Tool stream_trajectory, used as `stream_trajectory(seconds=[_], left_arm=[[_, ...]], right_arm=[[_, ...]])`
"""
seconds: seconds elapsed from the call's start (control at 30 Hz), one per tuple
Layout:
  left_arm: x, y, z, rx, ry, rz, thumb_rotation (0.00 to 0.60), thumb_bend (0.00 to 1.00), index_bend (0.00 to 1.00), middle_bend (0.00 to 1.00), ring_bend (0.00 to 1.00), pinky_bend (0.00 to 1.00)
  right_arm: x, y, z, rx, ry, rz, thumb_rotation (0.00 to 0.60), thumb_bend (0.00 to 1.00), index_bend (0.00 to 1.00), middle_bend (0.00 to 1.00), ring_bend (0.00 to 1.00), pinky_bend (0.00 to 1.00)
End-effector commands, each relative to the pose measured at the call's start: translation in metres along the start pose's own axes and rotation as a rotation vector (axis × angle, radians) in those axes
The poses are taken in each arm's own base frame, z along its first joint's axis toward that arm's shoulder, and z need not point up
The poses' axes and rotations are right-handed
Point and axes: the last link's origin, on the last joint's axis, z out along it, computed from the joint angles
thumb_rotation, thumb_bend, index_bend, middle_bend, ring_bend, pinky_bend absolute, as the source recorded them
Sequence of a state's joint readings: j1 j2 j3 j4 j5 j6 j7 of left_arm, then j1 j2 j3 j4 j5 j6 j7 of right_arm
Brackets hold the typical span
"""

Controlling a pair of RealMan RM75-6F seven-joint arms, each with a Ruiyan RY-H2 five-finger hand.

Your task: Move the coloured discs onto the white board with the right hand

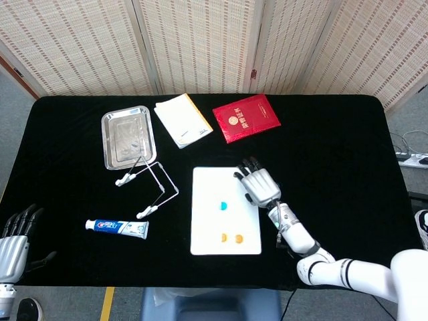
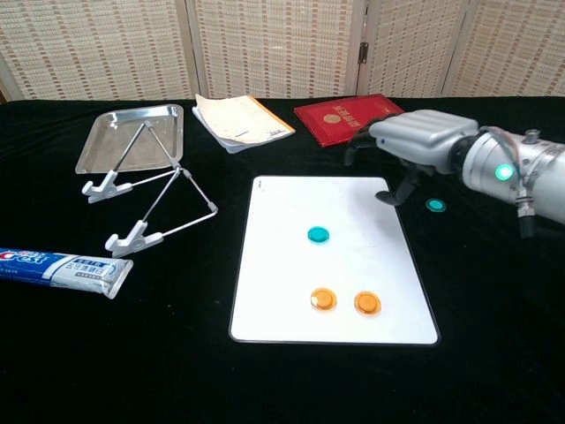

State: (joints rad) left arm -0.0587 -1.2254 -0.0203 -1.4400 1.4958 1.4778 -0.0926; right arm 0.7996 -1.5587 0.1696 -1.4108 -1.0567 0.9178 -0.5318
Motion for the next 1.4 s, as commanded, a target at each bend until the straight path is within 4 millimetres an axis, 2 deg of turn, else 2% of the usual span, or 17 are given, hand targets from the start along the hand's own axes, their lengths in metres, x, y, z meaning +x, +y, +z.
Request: stream_trajectory(seconds=[0.03, 0.2, 0.3, 0.43, 0.8, 1.4], left_arm=[[0.000, 0.001, 0.000, -0.002, 0.000, -0.002, 0.600, 0.20, 0.03, 0.02, 0.07, 0.00], [-0.001, 0.002, 0.001, -0.006, -0.003, -0.001, 0.600, 0.20, 0.03, 0.02, 0.07, 0.00], [-0.002, 0.003, 0.001, -0.009, -0.004, -0.001, 0.600, 0.21, 0.03, 0.02, 0.07, 0.00], [-0.001, 0.004, 0.001, -0.013, -0.001, -0.002, 0.600, 0.20, 0.03, 0.02, 0.07, 0.00], [-0.003, 0.003, 0.001, -0.007, -0.006, -0.001, 0.600, 0.20, 0.03, 0.02, 0.07, 0.00], [-0.004, 0.000, 0.001, 0.001, -0.010, 0.000, 0.600, 0.20, 0.03, 0.02, 0.07, 0.00]], right_arm=[[-0.001, 0.030, -0.009, -0.074, -0.004, 0.008, 0.600, 0.43, 0.30, 0.17, 0.04, 0.00], [-0.012, 0.063, -0.021, -0.152, -0.042, 0.002, 0.600, 0.43, 0.33, 0.17, 0.04, 0.00], [-0.019, 0.076, -0.025, -0.188, -0.053, 0.006, 0.600, 0.43, 0.33, 0.17, 0.04, 0.00], [-0.028, 0.084, -0.027, -0.204, -0.071, 0.010, 0.600, 0.43, 0.33, 0.17, 0.04, 0.00], [-0.048, 0.079, -0.021, -0.187, -0.109, -0.015, 0.600, 0.43, 0.34, 0.18, 0.05, 0.00], [-0.052, 0.069, -0.001, -0.194, -0.116, -0.025, 0.600, 0.43, 0.41, 0.20, 0.05, 0.00]])
